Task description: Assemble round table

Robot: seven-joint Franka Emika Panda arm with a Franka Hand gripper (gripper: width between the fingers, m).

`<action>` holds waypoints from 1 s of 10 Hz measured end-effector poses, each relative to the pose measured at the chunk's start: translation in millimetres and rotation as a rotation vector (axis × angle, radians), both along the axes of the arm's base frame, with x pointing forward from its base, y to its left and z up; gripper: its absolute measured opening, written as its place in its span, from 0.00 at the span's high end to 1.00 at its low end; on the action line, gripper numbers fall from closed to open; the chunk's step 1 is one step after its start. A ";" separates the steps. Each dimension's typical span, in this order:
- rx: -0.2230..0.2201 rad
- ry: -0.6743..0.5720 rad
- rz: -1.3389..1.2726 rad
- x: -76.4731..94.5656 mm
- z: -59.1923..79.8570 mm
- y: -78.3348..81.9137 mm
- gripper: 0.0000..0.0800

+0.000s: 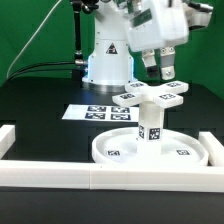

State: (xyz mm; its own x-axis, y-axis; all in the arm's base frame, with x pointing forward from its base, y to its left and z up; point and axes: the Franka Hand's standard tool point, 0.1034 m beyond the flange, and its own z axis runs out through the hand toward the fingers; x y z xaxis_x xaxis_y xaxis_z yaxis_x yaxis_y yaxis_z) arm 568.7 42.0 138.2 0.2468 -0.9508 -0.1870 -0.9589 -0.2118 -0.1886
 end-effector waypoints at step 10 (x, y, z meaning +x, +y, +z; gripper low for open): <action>-0.158 -0.217 0.999 0.8 -0.2 0.5 0.19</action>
Offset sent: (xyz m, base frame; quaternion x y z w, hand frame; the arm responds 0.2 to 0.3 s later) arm 0.0000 0.0000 0.0000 0.0000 0.0000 -0.1938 0.9810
